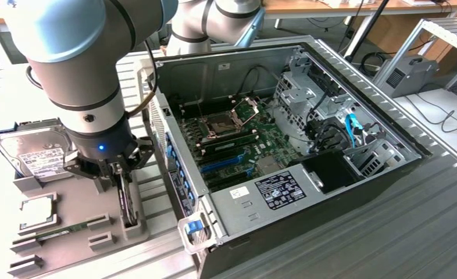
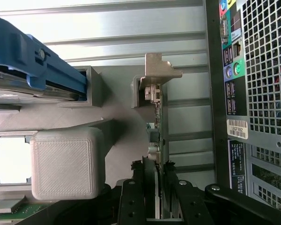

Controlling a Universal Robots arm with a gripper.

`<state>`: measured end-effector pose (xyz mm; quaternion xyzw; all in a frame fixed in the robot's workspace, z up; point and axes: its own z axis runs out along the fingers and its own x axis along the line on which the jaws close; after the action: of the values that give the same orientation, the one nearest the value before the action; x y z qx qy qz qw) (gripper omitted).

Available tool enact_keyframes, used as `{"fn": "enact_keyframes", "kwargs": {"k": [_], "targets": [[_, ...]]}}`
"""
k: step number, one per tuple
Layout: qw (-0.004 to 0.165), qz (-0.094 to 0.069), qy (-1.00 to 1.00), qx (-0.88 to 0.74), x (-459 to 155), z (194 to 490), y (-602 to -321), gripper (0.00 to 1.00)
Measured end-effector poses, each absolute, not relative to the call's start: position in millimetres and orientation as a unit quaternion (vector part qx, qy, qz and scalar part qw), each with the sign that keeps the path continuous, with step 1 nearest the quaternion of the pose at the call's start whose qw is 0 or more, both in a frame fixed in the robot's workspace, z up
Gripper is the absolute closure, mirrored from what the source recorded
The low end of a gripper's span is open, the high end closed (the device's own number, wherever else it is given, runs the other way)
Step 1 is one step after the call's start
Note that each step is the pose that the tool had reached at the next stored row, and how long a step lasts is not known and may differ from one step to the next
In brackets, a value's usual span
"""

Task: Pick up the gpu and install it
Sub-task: 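Pick up the gpu and move the gpu toward the slot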

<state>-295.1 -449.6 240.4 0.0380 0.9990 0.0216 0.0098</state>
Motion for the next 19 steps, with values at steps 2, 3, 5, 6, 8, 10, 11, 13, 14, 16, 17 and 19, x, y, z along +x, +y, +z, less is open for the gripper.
{"fn": "enact_keyframes", "kwargs": {"k": [2, 3, 5, 6, 8, 10, 11, 13, 14, 16, 17, 19], "targets": [[0.010, 0.022, 0.999, 0.038, -295.1, 241.3, -449.6, 0.71], [0.010, 0.022, 0.999, 0.038, -295.1, 241.6, -449.6, 0.71], [0.010, 0.021, 0.999, 0.038, -295.1, 242.8, -449.6, 0.71], [0.010, 0.022, 0.999, 0.038, -295.1, 243.1, -449.6, 0.71], [0.010, 0.022, 0.999, 0.038, -295.1, 243.6, -449.6, 0.71], [0.010, 0.022, 0.999, 0.038, -295.1, 244.1, -449.6, 0.71], [0.010, 0.022, 0.999, 0.038, -295.1, 244.3, -449.6, 0.71], [0.010, 0.022, 0.999, 0.038, -295.1, 244.7, -449.6, 0.71], [0.010, 0.022, 0.999, 0.038, -295.1, 244.8, -449.6, 0.71], [0.010, 0.022, 0.999, 0.038, -295.1, 245.2, -449.6, 0.71], [0.010, 0.022, 0.999, 0.038, -295.1, 245.2, -449.6, 0.71], [0.010, 0.022, 0.999, 0.038, -295.1, 249.1, -449.6, 0.71]]}}
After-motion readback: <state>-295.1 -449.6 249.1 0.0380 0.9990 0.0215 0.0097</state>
